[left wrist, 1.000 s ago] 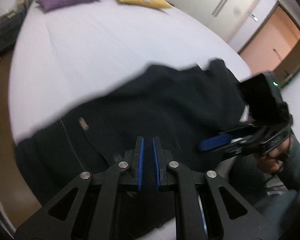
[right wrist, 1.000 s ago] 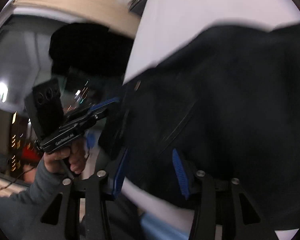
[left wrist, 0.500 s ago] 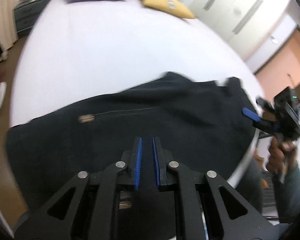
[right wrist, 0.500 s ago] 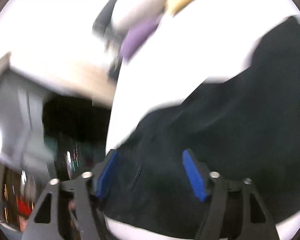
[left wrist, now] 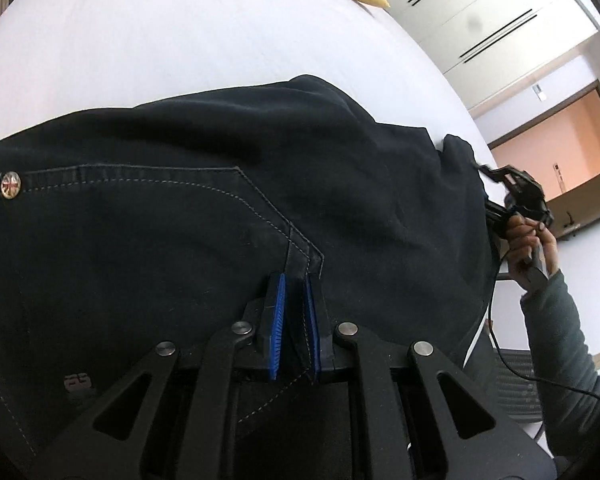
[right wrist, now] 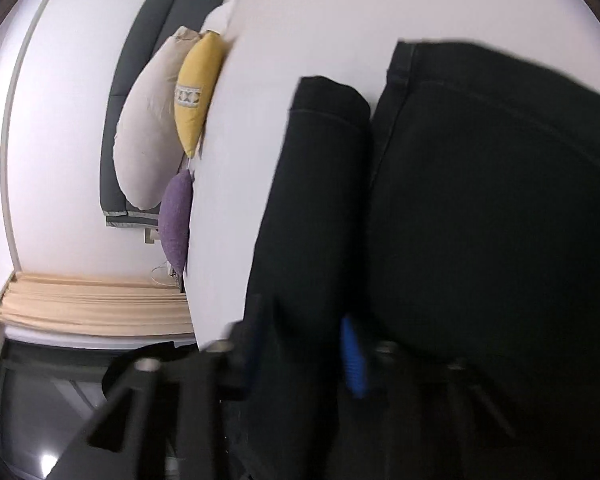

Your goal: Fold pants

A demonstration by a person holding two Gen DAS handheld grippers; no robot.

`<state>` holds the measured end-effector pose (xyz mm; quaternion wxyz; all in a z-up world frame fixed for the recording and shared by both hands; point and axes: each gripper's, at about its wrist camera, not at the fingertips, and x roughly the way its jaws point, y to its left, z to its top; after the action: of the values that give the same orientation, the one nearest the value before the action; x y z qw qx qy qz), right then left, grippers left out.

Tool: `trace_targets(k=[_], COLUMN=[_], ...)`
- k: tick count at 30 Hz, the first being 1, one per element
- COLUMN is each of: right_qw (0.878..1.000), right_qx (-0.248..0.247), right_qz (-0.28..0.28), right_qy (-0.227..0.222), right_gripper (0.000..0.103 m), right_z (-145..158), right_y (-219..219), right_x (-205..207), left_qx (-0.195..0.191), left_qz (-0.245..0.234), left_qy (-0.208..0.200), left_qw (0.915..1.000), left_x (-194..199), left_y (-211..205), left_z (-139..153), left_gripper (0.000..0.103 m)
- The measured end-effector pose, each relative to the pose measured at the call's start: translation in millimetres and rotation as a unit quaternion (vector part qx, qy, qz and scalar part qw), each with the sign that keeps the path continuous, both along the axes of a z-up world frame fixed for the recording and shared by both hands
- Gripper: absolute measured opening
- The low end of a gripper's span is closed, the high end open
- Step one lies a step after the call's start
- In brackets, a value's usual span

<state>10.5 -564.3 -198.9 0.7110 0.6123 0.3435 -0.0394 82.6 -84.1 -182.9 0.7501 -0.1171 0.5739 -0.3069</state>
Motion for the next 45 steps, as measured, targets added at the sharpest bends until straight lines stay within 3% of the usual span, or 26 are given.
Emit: trace_targets(k=[1, 5, 7, 10, 12, 13, 14, 15, 16, 17, 18, 19, 20, 21, 23, 26, 29, 32, 39, 40, 43, 45], right_qw=[1.000, 0.999, 0.998, 0.991, 0.984, 0.975, 0.957, 0.946, 0.934, 0.924, 0.927, 0.941, 0.945, 0.944, 0.946, 0.975, 0.986, 0.990, 0.988, 0.988, 0.991, 0.991], right_qx=[-0.004, -0.037, -0.060, -0.124, -0.177, -0.219, -0.285, -0.317, -0.343, -0.350, -0.335, -0.296, -0.270, -0.268, -0.273, -0.172, -0.100, -0.029, 0.022, 0.025, 0.000, -0.011], right_qz=[0.003, -0.013, -0.023, -0.024, -0.006, 0.005, 0.012, 0.014, 0.000, -0.049, -0.085, -0.142, -0.180, -0.190, -0.168, -0.141, -0.132, -0.140, -0.154, -0.155, -0.130, -0.126], right_qy=[0.008, 0.011, 0.006, 0.038, 0.016, 0.029, 0.051, 0.066, 0.099, 0.145, 0.144, 0.087, 0.048, 0.037, 0.047, 0.027, 0.016, 0.020, 0.003, 0.005, 0.020, 0.032], right_gripper=[0.012, 0.006, 0.006, 0.006, 0.006, 0.009, 0.024, 0.036, 0.054, 0.057, 0.057, 0.057, 0.058, 0.058, 0.060, 0.061, 0.061, 0.059, 0.059, 0.053, 0.010, 0.010], right_z=[-1.6, 28.3, 61.4, 125.5, 174.1, 189.9, 205.7, 208.5, 206.0, 202.0, 199.2, 197.4, 194.8, 190.0, 176.5, 123.6, 76.1, 33.3, 3.3, 1.5, 11.4, 20.2], right_y=[0.4, -19.0, -23.5, -21.8, -9.3, -3.9, 1.8, 0.1, -6.9, -21.4, -31.5, -42.7, -48.7, -50.8, -51.8, -58.0, -58.5, -59.2, -65.8, -67.9, -71.3, -71.7], right_x=[3.7, -7.2, -31.2, -43.7, -35.0, -32.1, -29.7, -40.7, -46.8, -61.2, -77.7, -106.5, -129.4, -141.3, -150.7, -153.5, -155.9, -159.8, -122.7, -118.4, -108.6, -107.3], left_qx=[0.004, 0.007, 0.008, 0.011, 0.011, 0.010, 0.011, 0.011, 0.012, 0.012, 0.012, 0.011, 0.012, 0.014, 0.018, 0.020, 0.023, 0.022, 0.018, 0.018, 0.015, 0.012], left_qz=[-0.001, -0.001, 0.000, 0.000, 0.003, 0.003, 0.004, 0.004, 0.003, 0.001, 0.001, 0.000, -0.001, -0.001, -0.003, -0.002, -0.002, -0.002, -0.001, -0.001, 0.000, 0.001], left_qy=[-0.005, -0.012, -0.013, -0.018, -0.022, -0.022, -0.021, -0.021, -0.022, -0.023, -0.023, -0.025, -0.026, -0.027, -0.029, -0.031, -0.034, -0.035, -0.038, -0.038, -0.039, -0.038], left_qw=[1.0000, 0.9999, 0.9999, 0.9998, 0.9997, 0.9997, 0.9997, 0.9997, 0.9997, 0.9997, 0.9997, 0.9996, 0.9996, 0.9995, 0.9994, 0.9993, 0.9992, 0.9991, 0.9991, 0.9991, 0.9991, 0.9992], left_x=[-0.3, -4.6, -2.5, -3.6, -3.7, -6.1, -6.5, -6.9, -7.9, -8.8, -9.5, -10.5, -11.4, -11.8, -11.9, -14.3, -15.9, -16.4, -18.2, -18.1, -17.8, -17.8], left_y=[-4.8, 4.2, 5.6, 2.0, -1.1, 3.1, 2.9, 2.0, -1.6, -2.4, -3.0, -3.8, -4.9, -7.3, -2.6, -5.2, -7.4, -8.1, -10.8, -10.6, -9.4, -8.0], left_z=[-1.2, -0.2, -0.6, -1.1, -2.1, 0.0, 0.4, 0.7, -0.5, -0.1, -0.4, -0.5, -1.1, -1.9, 0.2, 3.9, 4.3, 5.3, 2.9, 2.5, 2.1, 1.2], left_gripper=[0.010, 0.010, 0.010, 0.010, 0.010, 0.010, 0.010, 0.010, 0.010, 0.010, 0.010, 0.010, 0.010, 0.010, 0.010, 0.010, 0.010, 0.010, 0.010, 0.010, 0.010, 0.010])
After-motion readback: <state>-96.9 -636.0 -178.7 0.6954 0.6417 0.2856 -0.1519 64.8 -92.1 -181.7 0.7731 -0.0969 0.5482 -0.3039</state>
